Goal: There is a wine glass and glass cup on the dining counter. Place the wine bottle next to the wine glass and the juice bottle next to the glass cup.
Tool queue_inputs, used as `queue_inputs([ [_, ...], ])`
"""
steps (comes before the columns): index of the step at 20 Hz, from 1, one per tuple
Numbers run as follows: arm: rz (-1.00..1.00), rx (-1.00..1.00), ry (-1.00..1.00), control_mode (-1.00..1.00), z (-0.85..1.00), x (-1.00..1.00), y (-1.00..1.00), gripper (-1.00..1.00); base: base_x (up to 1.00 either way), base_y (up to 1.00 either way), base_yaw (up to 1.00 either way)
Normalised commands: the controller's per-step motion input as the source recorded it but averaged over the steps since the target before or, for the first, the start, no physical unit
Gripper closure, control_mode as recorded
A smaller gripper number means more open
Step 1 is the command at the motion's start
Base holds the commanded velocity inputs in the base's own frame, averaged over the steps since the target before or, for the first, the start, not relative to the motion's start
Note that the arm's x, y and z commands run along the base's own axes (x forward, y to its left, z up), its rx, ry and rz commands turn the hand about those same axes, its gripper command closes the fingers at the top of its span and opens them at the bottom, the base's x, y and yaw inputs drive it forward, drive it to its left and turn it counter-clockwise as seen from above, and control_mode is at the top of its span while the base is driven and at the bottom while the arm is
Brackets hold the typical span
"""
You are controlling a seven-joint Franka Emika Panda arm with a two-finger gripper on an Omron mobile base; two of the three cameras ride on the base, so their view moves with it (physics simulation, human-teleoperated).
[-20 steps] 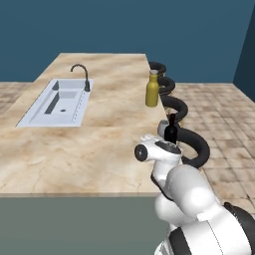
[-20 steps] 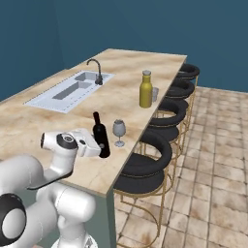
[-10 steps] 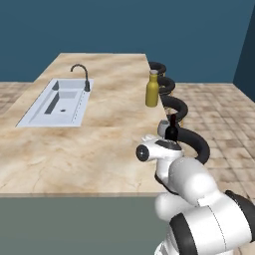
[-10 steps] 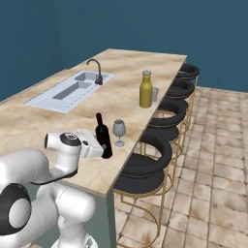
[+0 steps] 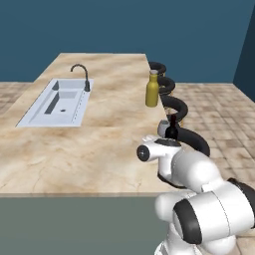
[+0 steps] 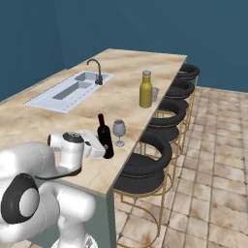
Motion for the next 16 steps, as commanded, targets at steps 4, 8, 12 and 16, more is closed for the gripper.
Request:
queue_inputs([
  [4, 0.0, 0.0, 0.0, -1.0, -0.07, 0.14, 0.0, 1.0, 0.0, 0.0, 0.0],
  [8, 0.0, 0.0, 0.0, -1.0, -0.08, 0.12, 0.0, 1.0, 0.0, 0.0, 0.0],
  [12, 0.0, 0.0, -0.01, -1.0, -0.11, 0.1, 0.0, 1.0, 0.0, 0.0, 0.0],
  [16, 0.0, 0.0, -0.02, -1.0, -0.09, 0.09, 0.0, 1.0, 0.0, 0.0, 0.0],
])
